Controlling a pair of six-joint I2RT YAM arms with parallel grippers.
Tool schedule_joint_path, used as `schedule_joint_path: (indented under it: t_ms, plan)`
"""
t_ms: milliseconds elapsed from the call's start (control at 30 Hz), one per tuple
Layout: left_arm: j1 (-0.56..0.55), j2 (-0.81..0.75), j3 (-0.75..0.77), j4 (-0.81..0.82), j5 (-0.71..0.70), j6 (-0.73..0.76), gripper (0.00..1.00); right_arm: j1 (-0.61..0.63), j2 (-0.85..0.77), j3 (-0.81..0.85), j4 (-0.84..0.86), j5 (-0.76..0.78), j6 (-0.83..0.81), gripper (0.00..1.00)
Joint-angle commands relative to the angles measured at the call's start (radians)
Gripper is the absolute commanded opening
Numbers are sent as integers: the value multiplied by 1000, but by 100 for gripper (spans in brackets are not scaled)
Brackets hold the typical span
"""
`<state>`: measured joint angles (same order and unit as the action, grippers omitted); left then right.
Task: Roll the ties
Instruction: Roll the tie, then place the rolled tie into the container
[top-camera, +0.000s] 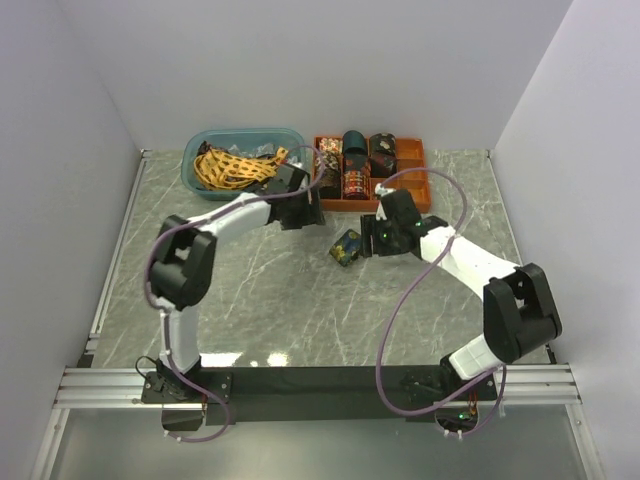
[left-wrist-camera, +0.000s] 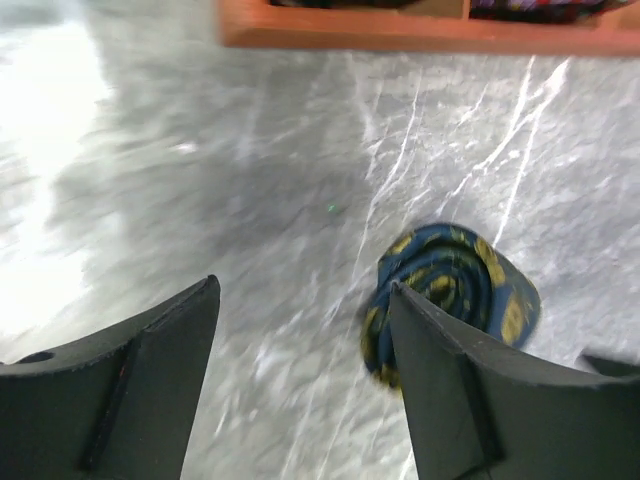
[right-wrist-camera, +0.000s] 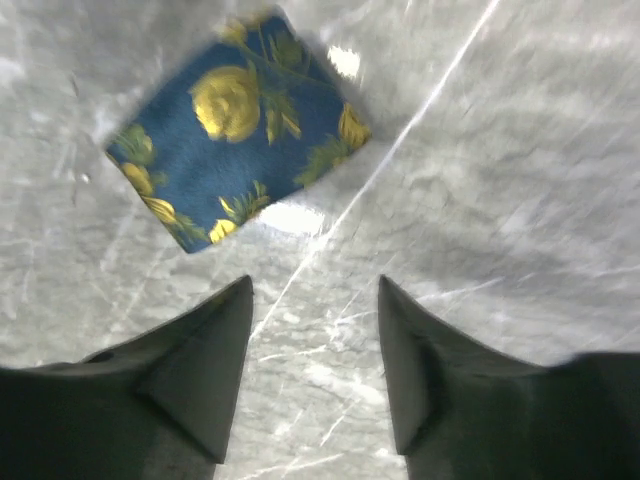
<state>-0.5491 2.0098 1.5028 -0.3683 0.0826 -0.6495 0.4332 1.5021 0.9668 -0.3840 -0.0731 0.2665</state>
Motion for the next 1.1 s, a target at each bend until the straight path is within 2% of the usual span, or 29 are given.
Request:
schedule_joint_path:
  t_ms: [0,133,267,367,700,1067]
  plan:
    - [6,-162,-73,2,-40,8,74,-51,-5,117,-79,-46,-81,71]
    - [-12,-246,-185,28,43,-4,72,-120,50,205,-56,-230,-101,86]
    - [-60,-278,-263,80,109,-1,67,-204,158,266,-9,-484,-116,89]
    - [-97,-266,-271,106,137,2,62,-234,236,323,17,-589,-136,90]
    - [-124,-168,-199,143,174,43,48,-257,434,424,-22,-738,-227,91]
    - [-126,-66,-138,123,174,59,45,-263,520,408,-26,-809,-256,91]
